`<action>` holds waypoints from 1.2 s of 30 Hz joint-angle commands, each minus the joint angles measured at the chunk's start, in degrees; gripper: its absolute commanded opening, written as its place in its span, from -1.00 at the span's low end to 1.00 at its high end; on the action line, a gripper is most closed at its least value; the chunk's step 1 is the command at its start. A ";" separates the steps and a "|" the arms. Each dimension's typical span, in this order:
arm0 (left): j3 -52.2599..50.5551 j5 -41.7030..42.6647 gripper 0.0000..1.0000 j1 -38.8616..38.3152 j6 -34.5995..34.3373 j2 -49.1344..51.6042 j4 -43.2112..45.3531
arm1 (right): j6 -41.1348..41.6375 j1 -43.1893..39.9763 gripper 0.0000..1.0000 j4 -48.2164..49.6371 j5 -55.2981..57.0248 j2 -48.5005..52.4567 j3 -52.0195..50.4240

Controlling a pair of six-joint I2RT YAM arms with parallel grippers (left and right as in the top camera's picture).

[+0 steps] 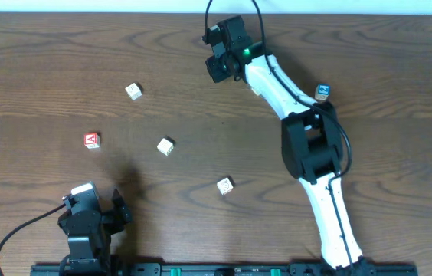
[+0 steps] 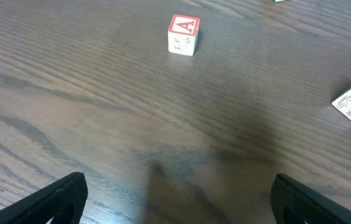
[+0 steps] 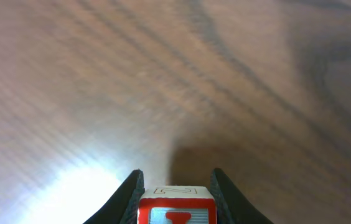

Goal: Spell out Ai2
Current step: 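Close the right gripper on the red 'I' block and lift, then carry the red 'I' block to table center and release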

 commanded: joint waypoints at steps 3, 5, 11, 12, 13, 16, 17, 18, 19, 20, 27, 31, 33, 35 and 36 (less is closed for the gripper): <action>-1.44 -0.20 0.90 0.13 0.81 -0.31 -2.34 | 0.44 0.22 -0.97 -8.55 -6.47 -12.94 1.66; -1.44 -0.20 0.91 0.13 0.81 -0.31 -2.32 | -0.87 0.35 -0.98 -14.78 -5.88 -16.26 1.66; -1.44 -0.20 0.91 0.13 0.81 -0.31 -2.34 | -1.64 0.83 -0.97 -28.83 -3.93 -23.02 -1.86; -1.44 -0.20 0.90 0.13 0.81 -0.31 -2.34 | -1.62 1.22 -0.97 -27.82 -4.00 -24.48 -3.96; -1.44 -0.20 0.91 0.13 0.81 -0.31 -2.34 | -1.64 1.73 -0.97 -26.01 -3.85 -26.10 -6.51; -1.44 -0.20 0.90 0.13 0.81 -0.31 -2.34 | -1.62 3.61 -0.98 -19.21 -2.75 -32.89 -16.57; -1.44 -0.20 0.90 0.13 0.81 -0.31 -2.34 | -1.60 4.24 -0.97 -17.35 -1.90 -35.41 -20.24; -1.44 -0.20 0.90 0.13 0.81 -0.31 -2.34 | -1.62 4.83 -0.97 -15.41 -1.25 -37.92 -23.93; -1.44 -0.20 0.90 0.13 0.81 -0.31 -2.32 | -1.62 5.20 -0.97 -13.40 -0.96 -39.87 -27.26; -1.44 -0.20 0.91 0.13 0.81 -0.31 -2.32 | -1.05 5.51 -0.97 -9.44 -0.81 -42.88 -32.59; -1.44 -0.20 0.90 0.13 0.81 -0.31 -2.34 | 18.36 5.64 -0.97 7.56 10.67 -44.52 -50.42; -1.44 -0.20 0.91 0.13 0.81 -0.31 -2.32 | 27.41 8.17 -0.97 13.53 16.59 -40.79 -54.90; -1.44 -0.20 0.91 0.13 0.81 -0.31 -2.34 | 31.43 10.03 -0.97 15.28 19.96 -37.97 -54.93; -1.44 -0.20 0.90 0.13 0.81 -0.31 -2.32 | 33.59 11.17 -0.97 17.07 20.68 -36.02 -54.93; -1.44 -0.20 0.91 0.13 0.81 -0.31 -2.32 | 34.58 11.63 -0.97 17.88 20.68 -35.21 -54.93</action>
